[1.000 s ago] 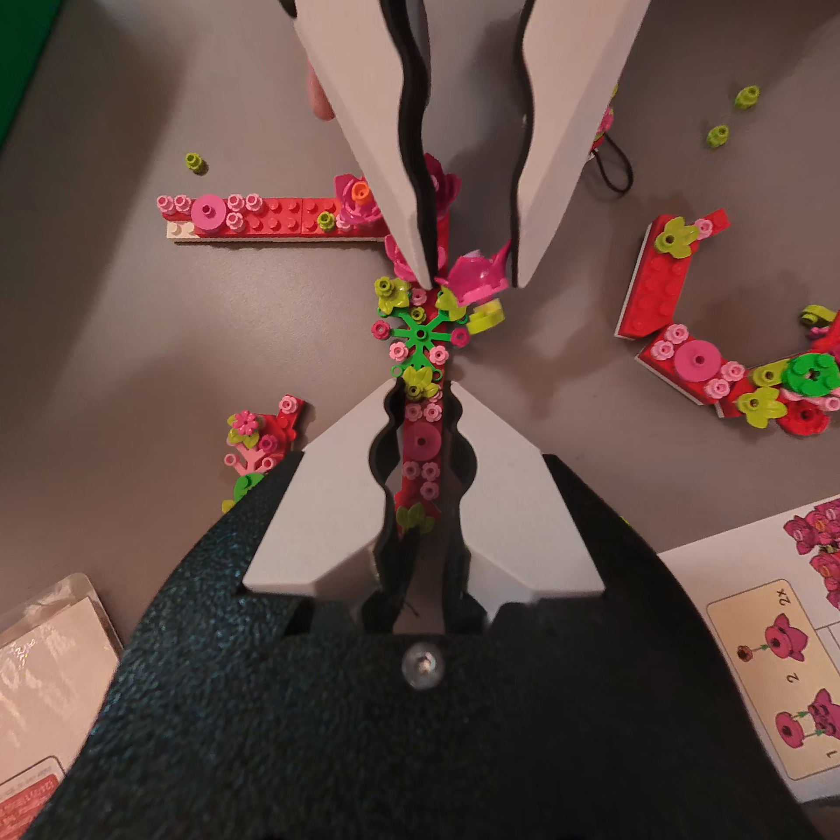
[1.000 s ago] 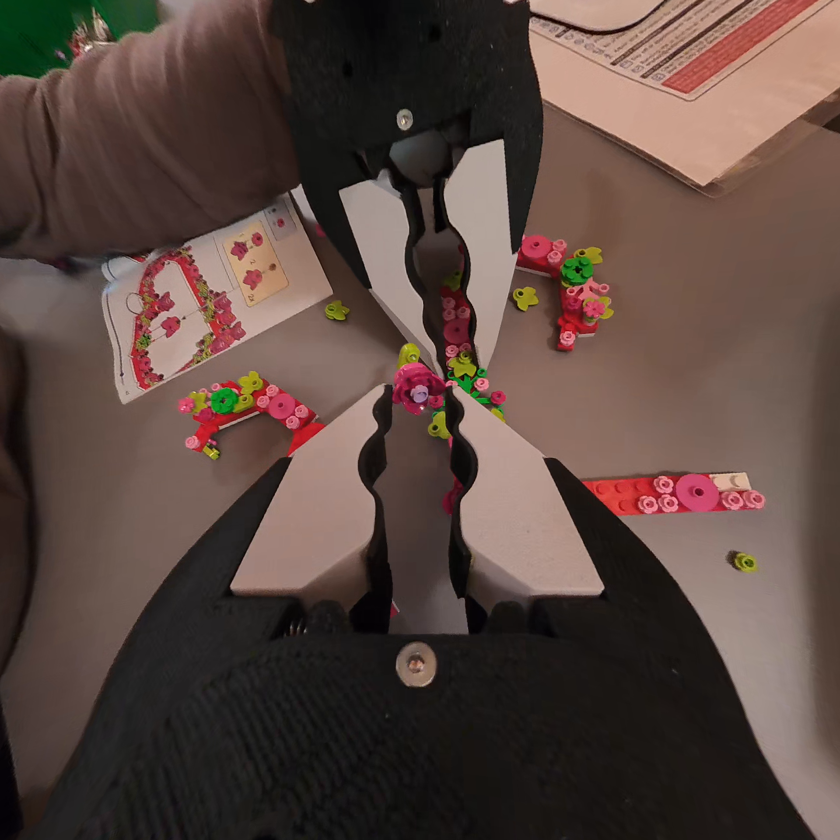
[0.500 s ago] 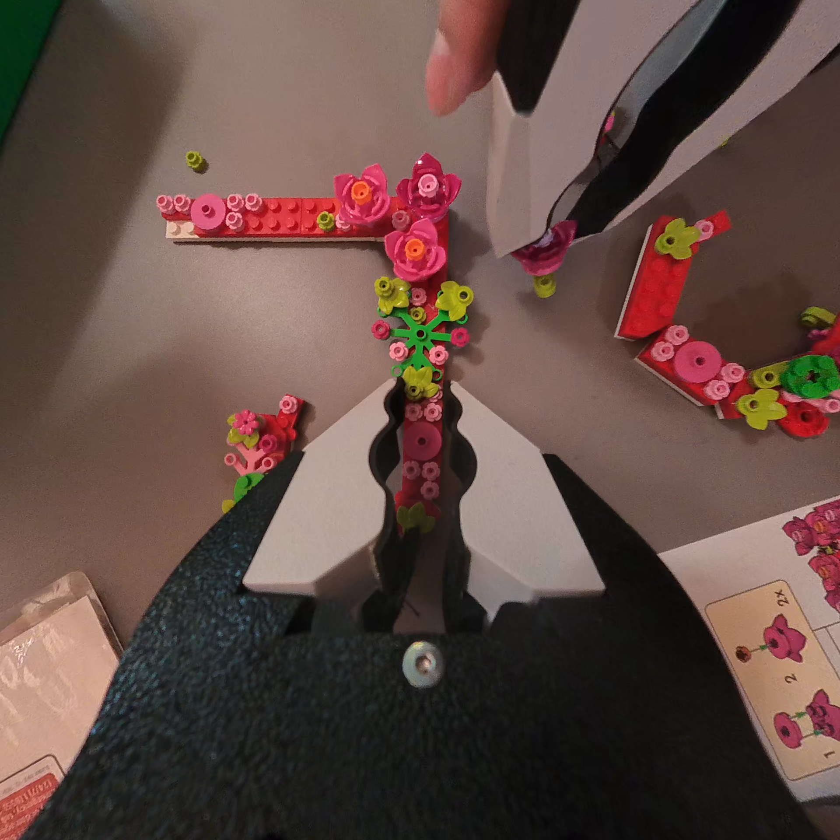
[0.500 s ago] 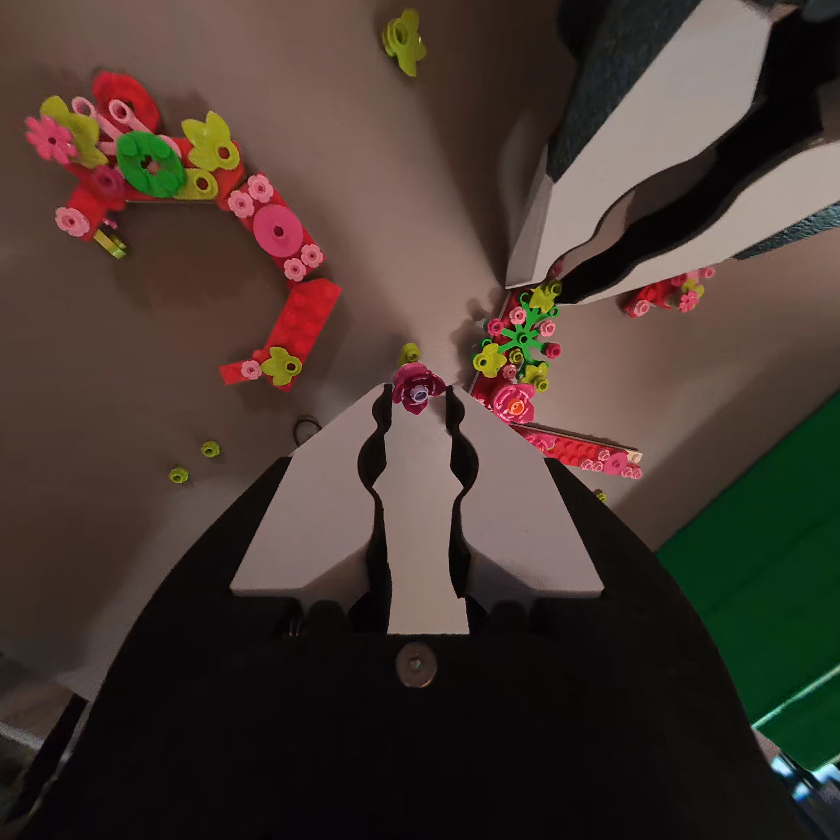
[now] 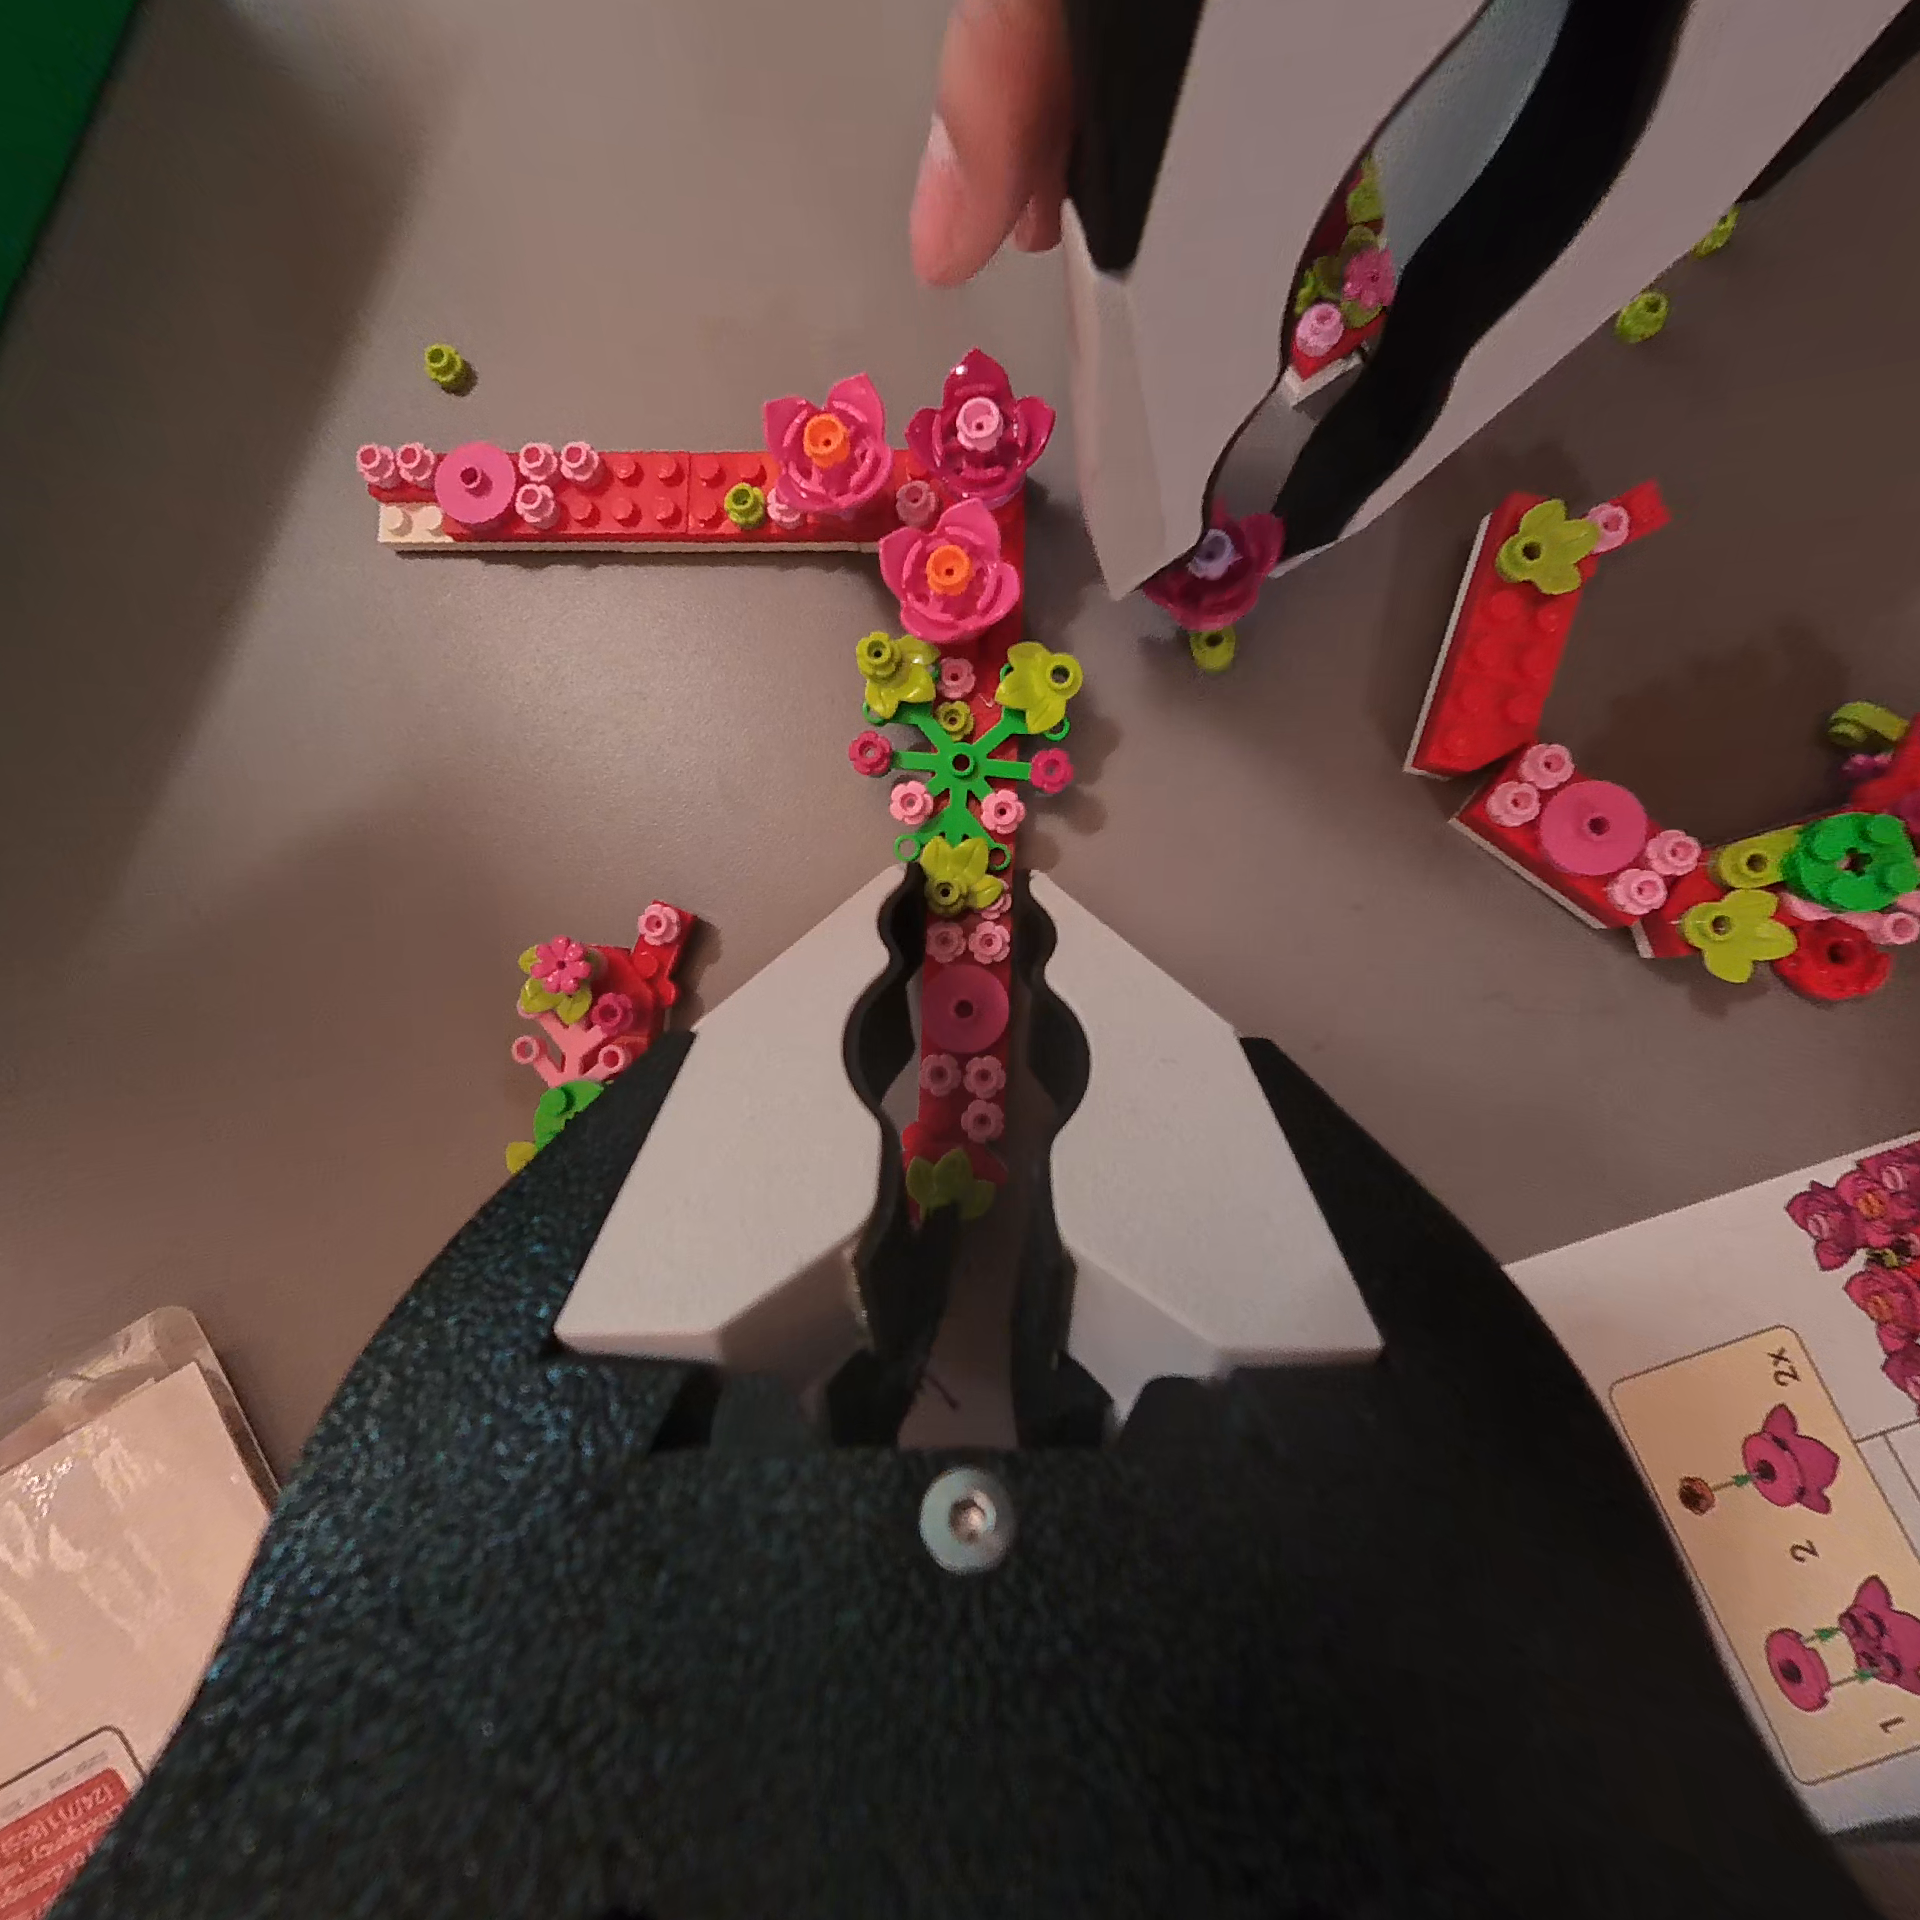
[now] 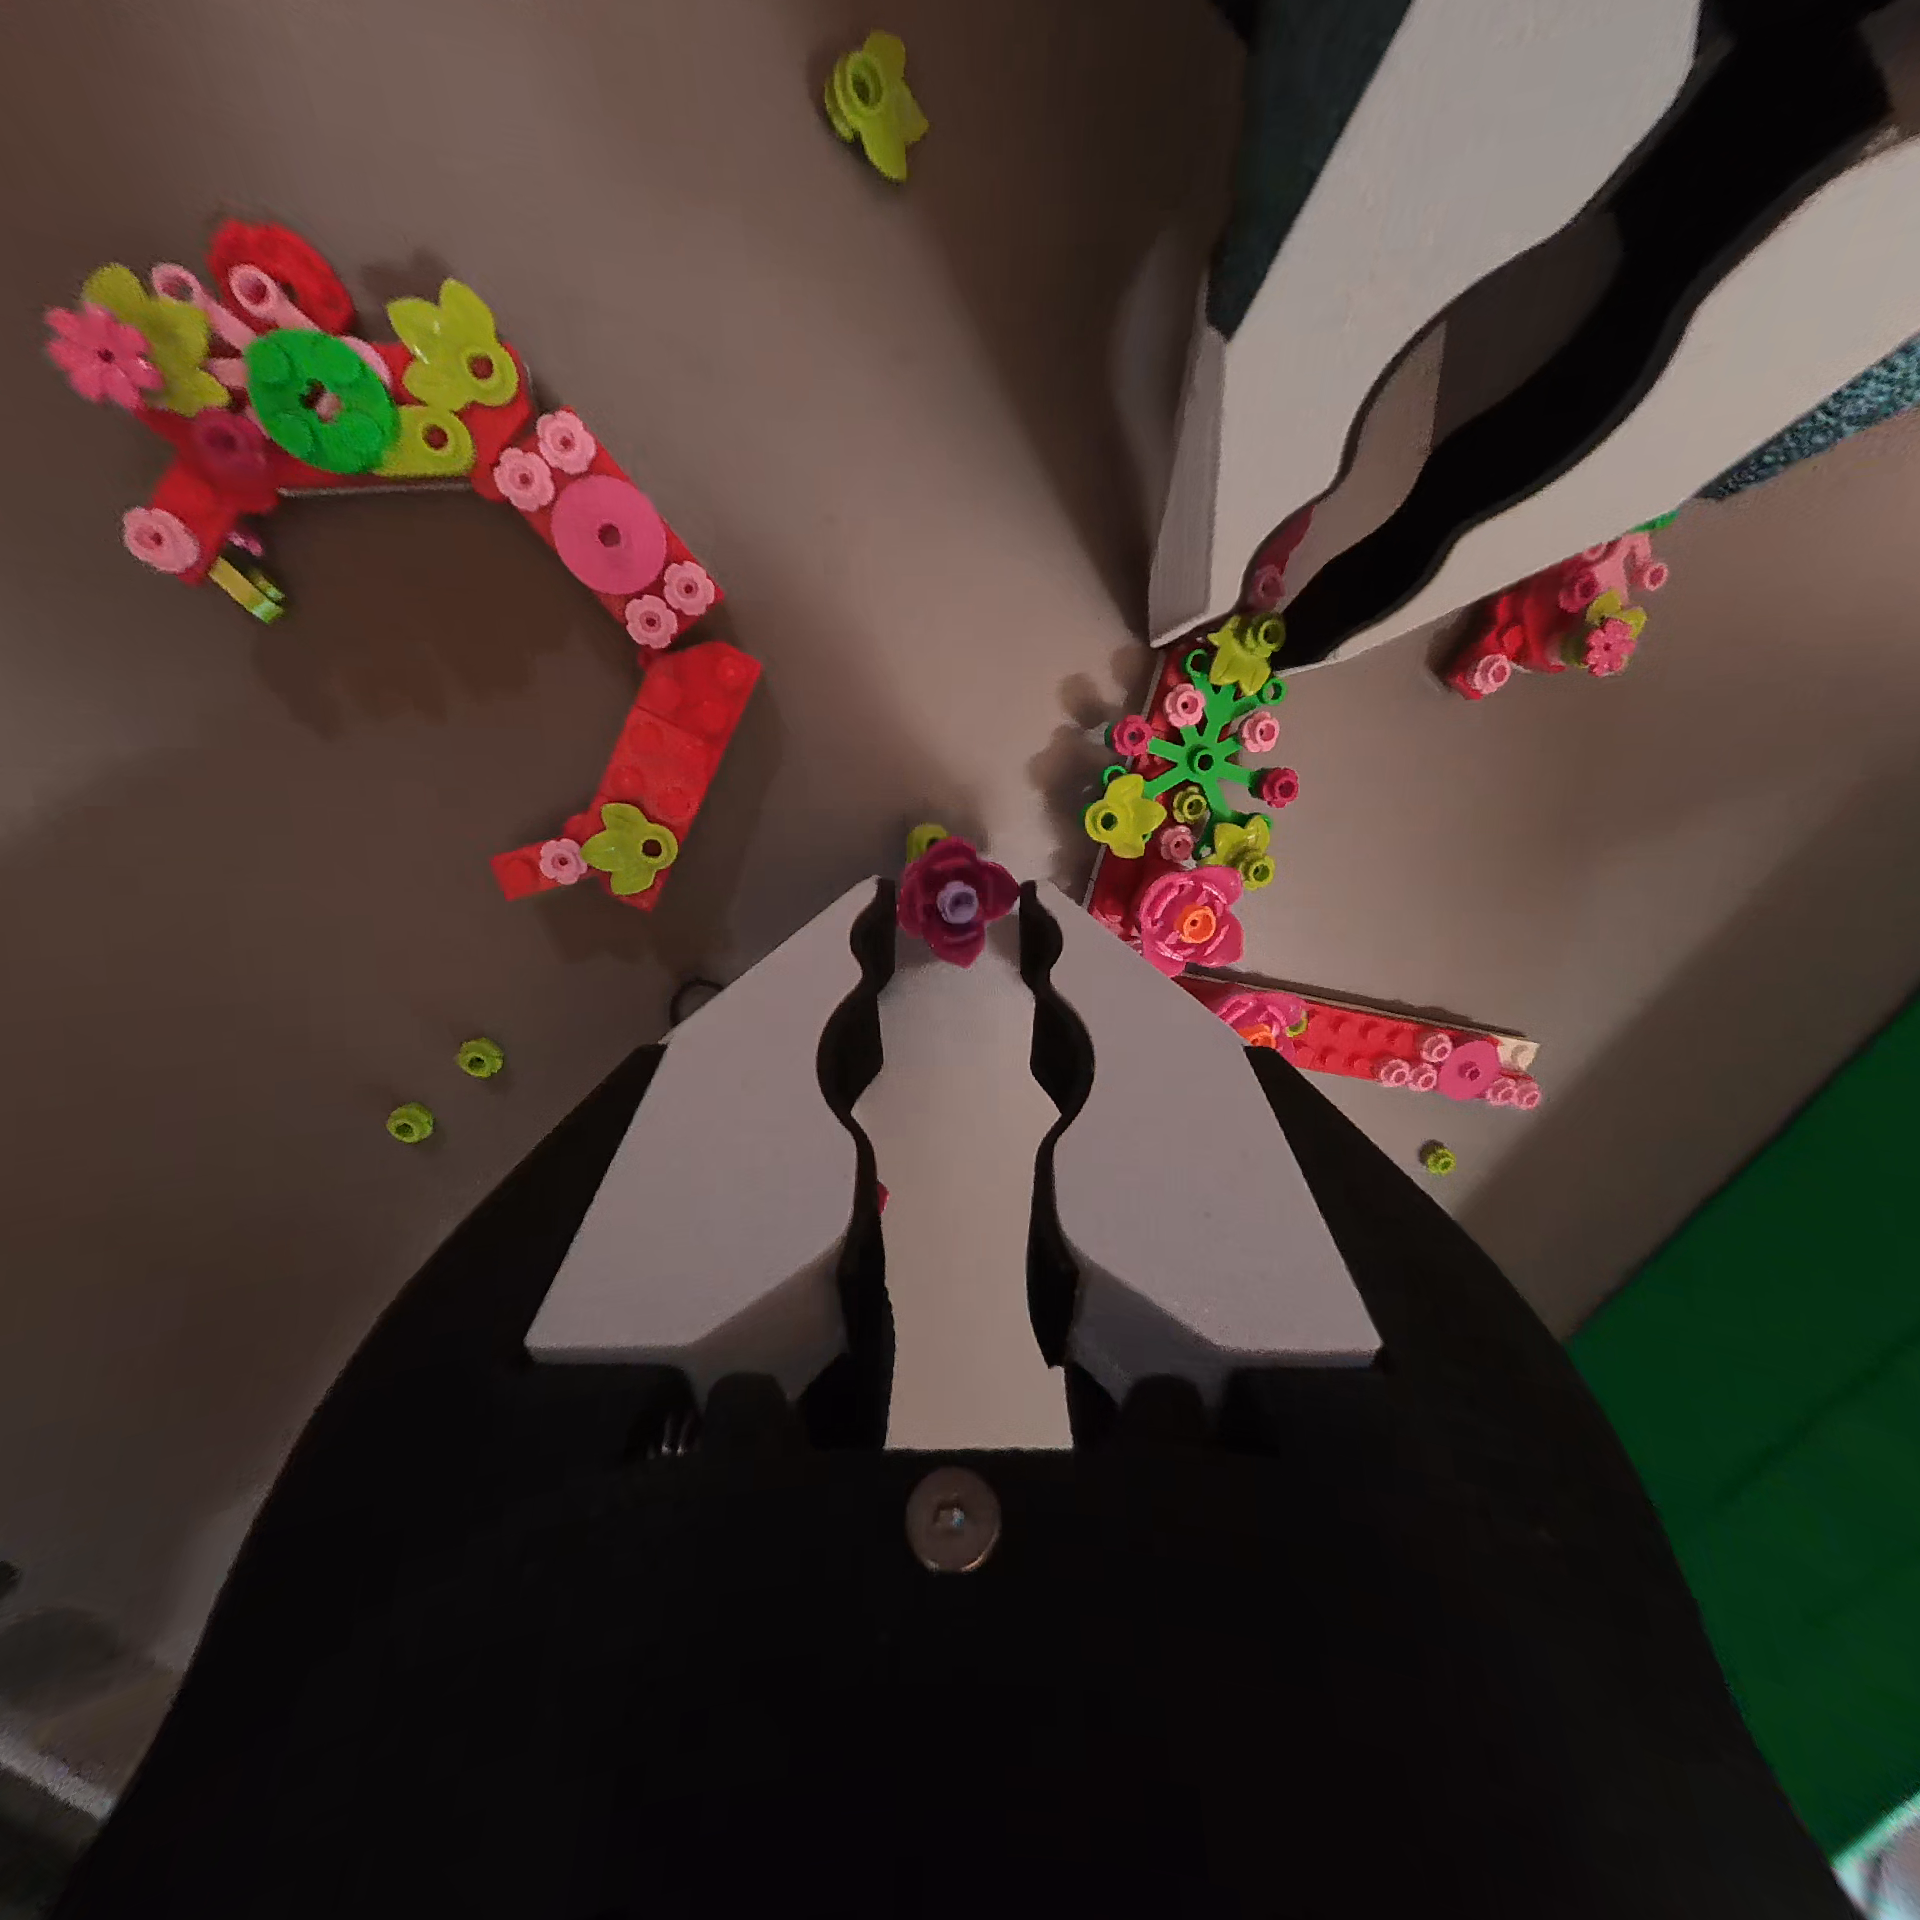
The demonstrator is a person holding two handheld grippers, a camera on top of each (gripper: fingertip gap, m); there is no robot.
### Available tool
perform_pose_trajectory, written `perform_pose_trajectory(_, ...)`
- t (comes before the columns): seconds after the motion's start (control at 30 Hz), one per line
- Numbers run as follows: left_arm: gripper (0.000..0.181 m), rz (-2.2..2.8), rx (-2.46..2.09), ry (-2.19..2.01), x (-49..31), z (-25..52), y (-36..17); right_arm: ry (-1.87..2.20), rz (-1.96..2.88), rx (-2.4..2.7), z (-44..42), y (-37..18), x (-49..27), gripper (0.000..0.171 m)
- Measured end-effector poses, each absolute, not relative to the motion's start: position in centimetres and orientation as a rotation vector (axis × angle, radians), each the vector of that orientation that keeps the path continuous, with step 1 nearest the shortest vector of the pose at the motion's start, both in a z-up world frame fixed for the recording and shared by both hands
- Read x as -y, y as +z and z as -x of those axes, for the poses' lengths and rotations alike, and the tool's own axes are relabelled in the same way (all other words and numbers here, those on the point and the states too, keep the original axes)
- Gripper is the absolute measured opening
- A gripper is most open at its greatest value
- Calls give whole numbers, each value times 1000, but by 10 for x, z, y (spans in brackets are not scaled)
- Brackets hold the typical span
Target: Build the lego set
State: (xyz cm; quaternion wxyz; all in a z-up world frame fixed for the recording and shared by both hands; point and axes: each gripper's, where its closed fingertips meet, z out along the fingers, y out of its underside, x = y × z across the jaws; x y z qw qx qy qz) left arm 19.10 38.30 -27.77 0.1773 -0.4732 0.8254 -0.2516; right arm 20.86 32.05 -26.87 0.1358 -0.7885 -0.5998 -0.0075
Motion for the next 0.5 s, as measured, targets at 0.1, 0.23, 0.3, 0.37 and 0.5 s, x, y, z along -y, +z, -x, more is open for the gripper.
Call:
perform_pose_trajectory(0.1,14,1340,-2336,-711,-383,-191,-278,47,2283,1683,-207,-267,-320,23)
perform_pose_trajectory(0.23,14,1342,-2336,-709,-383,-191,-278,86,2274,1639,-210,-267,-322,30)
perform_pose_trajectory(0.3,14,1342,-2337,-709,-383,-191,-278,123,2247,1624,-209,-267,-324,32)
perform_pose_trajectory(0.37,14,1343,-2336,-711,-383,-191,-278,150,2220,1623,-208,-267,-325,34)
perform_pose_trajectory(0.5,14,1343,-2335,-716,-383,-191,-278,165,2213,1655,-210,-271,-324,26)
